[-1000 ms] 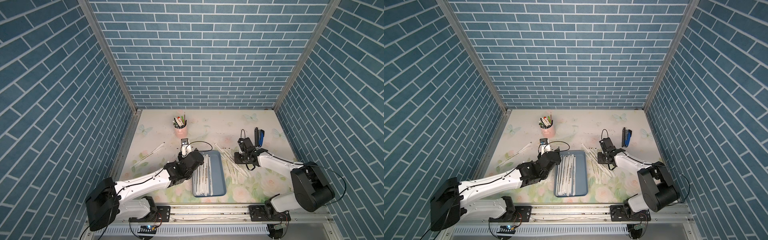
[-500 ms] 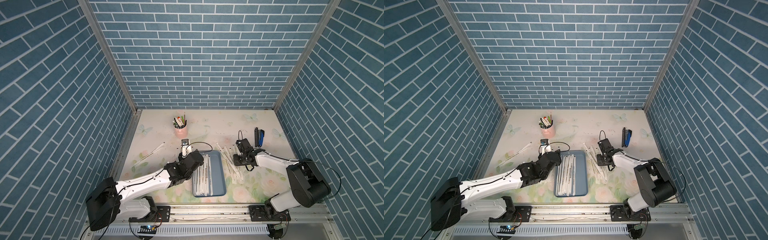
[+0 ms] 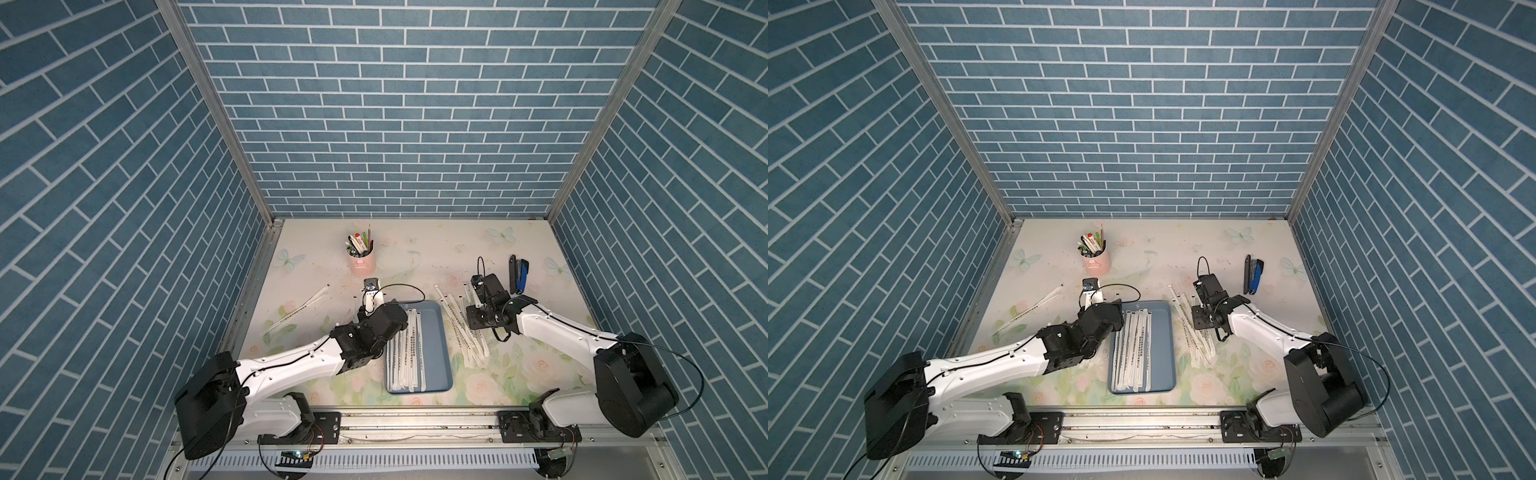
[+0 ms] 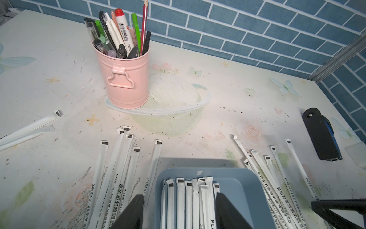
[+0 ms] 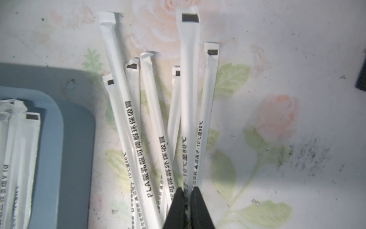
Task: Put the straws into the storage box
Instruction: Pick up the straw from the center of the board, then place the straw in the storage box.
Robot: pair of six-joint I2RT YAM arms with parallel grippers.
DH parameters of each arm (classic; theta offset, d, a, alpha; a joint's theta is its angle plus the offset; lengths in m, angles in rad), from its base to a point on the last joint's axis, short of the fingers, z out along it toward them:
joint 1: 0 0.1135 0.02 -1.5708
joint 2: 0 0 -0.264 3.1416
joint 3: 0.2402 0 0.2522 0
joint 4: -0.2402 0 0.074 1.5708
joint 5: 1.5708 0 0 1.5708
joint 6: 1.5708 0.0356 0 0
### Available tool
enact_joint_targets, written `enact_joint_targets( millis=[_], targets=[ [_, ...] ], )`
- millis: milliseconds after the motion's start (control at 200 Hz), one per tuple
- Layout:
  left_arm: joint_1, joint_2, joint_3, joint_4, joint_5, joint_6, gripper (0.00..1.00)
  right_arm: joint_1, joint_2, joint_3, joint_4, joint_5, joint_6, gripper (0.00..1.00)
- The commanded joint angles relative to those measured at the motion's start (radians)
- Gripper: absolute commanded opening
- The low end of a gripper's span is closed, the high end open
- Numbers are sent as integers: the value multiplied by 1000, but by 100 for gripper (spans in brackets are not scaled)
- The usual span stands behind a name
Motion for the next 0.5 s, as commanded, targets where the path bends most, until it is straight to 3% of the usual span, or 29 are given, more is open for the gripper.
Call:
enact_joint_targets(
  millis=[0, 75, 305, 495],
  targets=[
    [31, -32, -27, -4, 27, -23, 61, 57, -47, 41, -51, 15, 97, 10],
    [68, -48, -40, -22, 60, -50, 60, 134, -71, 54, -37, 28, 216, 8],
    [127, -124, -69, -95, 89, -71, 59, 455, -79, 63, 48, 280, 653, 7],
    [150, -175, -100, -83, 129, -60, 59, 589, 108, 106, 91, 303, 754, 7]
  ],
)
